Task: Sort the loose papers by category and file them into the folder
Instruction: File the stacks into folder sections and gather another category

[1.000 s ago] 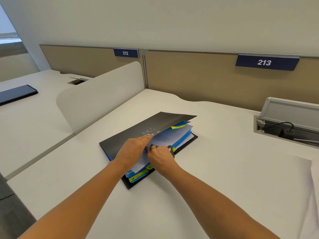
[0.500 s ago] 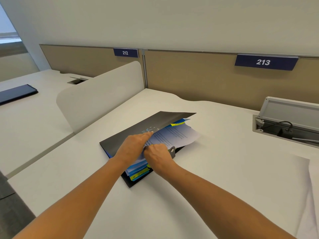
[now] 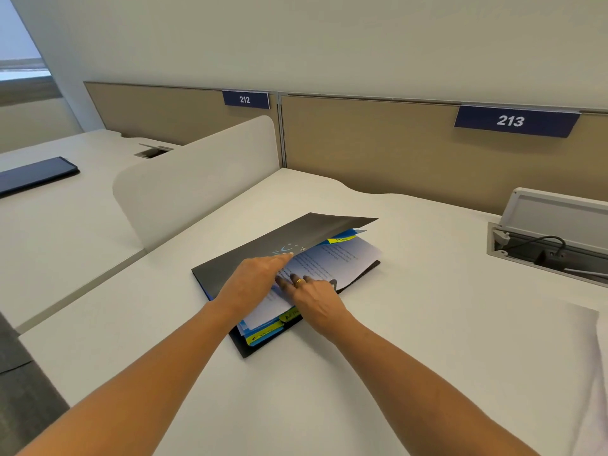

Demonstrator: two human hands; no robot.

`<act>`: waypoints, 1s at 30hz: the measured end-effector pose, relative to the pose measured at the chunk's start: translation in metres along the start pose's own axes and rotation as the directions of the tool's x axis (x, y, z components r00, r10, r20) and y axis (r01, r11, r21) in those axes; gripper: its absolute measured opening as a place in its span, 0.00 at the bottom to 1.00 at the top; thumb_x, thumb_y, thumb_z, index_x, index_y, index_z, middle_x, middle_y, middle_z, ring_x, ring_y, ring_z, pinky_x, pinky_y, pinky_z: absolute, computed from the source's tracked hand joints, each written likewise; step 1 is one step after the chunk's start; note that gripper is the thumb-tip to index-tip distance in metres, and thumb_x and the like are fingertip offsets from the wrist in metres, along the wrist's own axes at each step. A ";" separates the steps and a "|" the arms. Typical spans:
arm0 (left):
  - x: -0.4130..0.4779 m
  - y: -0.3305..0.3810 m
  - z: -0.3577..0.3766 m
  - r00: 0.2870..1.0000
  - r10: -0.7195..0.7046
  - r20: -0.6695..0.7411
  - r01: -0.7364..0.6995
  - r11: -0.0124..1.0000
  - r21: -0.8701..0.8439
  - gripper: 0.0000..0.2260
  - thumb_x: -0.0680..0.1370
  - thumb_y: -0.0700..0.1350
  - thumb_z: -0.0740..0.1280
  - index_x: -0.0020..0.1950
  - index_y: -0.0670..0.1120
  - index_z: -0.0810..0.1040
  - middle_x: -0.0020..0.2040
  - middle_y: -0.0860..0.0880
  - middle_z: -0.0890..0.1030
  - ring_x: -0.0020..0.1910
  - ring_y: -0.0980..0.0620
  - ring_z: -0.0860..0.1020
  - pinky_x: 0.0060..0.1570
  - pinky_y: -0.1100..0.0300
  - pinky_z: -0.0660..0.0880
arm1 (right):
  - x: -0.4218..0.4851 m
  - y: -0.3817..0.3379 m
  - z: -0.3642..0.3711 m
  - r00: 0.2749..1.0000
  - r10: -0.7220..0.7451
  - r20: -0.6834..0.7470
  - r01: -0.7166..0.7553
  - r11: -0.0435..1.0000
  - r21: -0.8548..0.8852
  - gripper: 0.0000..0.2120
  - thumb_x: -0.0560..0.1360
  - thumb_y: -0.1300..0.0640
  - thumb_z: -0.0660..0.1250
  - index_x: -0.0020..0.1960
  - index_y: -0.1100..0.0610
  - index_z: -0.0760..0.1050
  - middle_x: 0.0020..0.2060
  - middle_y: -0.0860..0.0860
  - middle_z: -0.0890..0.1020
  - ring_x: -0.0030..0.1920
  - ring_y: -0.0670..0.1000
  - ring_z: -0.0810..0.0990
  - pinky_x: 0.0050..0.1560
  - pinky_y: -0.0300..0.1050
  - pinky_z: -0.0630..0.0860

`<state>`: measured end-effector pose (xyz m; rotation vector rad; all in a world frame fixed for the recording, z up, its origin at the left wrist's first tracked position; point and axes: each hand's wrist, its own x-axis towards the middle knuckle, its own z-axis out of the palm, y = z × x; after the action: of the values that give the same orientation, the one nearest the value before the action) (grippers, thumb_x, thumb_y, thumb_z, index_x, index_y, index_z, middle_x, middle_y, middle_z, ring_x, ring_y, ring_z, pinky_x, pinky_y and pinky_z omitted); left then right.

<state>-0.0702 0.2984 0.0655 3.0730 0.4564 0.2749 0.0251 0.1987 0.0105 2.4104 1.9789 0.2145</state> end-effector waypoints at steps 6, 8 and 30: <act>0.001 0.001 -0.011 1.000 0.003 -0.019 -0.003 1.000 0.013 0.25 0.78 0.39 0.61 0.74 0.46 0.58 0.68 0.47 0.72 0.63 0.51 0.74 0.62 0.66 0.66 | -0.009 0.008 -0.006 0.997 -0.082 0.011 0.082 0.996 -0.018 0.23 0.81 0.64 0.52 0.75 0.60 0.54 0.69 0.62 0.65 0.62 0.60 0.72 0.52 0.53 0.74; 0.001 0.002 -0.010 1.000 -0.003 -0.008 0.003 1.000 0.004 0.25 0.79 0.39 0.61 0.74 0.46 0.58 0.68 0.47 0.73 0.63 0.51 0.75 0.62 0.66 0.67 | -0.009 0.010 -0.005 0.997 -0.077 0.007 0.077 0.997 -0.025 0.23 0.81 0.63 0.53 0.75 0.60 0.55 0.69 0.62 0.66 0.61 0.61 0.73 0.52 0.53 0.74; 0.001 0.000 0.005 0.997 -0.039 0.069 0.044 0.996 -0.079 0.24 0.80 0.39 0.57 0.75 0.46 0.54 0.69 0.46 0.71 0.64 0.52 0.73 0.65 0.64 0.66 | 0.023 -0.011 0.015 0.991 0.093 0.100 -0.103 0.990 0.094 0.23 0.79 0.64 0.53 0.73 0.61 0.57 0.64 0.62 0.71 0.64 0.60 0.70 0.62 0.52 0.68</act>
<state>-0.0686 0.2987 0.0608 2.9802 0.4934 0.1836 0.0202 0.2241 -0.0032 2.5288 1.8765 0.0019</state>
